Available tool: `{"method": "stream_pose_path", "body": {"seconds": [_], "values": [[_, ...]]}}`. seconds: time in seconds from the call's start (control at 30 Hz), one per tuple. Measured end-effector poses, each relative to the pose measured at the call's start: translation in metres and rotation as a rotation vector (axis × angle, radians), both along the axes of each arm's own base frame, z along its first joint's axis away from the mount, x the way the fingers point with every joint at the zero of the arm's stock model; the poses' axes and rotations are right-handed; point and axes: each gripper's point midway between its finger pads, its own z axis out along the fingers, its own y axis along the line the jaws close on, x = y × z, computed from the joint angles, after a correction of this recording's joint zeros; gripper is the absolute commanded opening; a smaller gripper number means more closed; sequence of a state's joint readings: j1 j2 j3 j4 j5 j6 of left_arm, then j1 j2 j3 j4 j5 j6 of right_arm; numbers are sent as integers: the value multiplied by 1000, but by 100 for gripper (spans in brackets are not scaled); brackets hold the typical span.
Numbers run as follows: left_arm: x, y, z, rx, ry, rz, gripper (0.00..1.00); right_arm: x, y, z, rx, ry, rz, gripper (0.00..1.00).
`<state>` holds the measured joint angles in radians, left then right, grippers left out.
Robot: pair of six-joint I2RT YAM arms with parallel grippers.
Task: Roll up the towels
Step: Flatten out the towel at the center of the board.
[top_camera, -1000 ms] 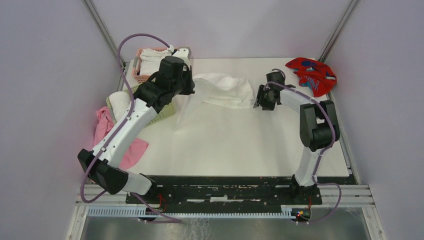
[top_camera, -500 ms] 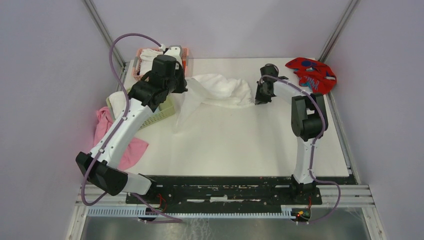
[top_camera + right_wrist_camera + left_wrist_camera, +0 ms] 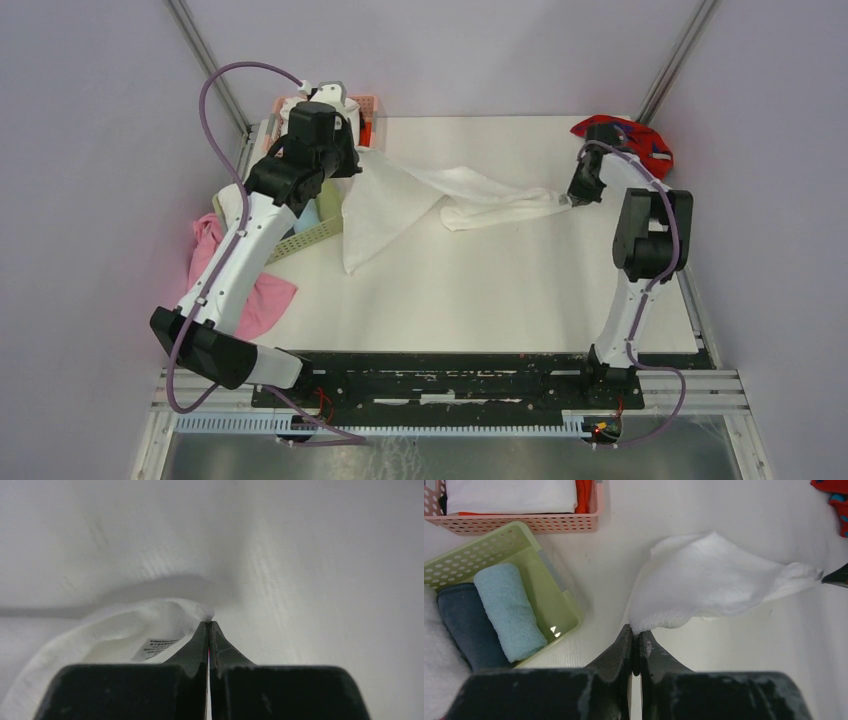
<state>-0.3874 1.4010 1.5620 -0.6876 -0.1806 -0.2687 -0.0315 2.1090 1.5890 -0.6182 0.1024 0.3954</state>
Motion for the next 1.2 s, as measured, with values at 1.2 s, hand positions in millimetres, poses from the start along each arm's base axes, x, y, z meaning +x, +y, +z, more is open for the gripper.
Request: {"method": "stream_pose_path", "body": {"seconds": [1.2], "values": [[25, -29, -31, -51, -164, -190, 5, -88, -116, 288, -366, -753, -125, 0]]}}
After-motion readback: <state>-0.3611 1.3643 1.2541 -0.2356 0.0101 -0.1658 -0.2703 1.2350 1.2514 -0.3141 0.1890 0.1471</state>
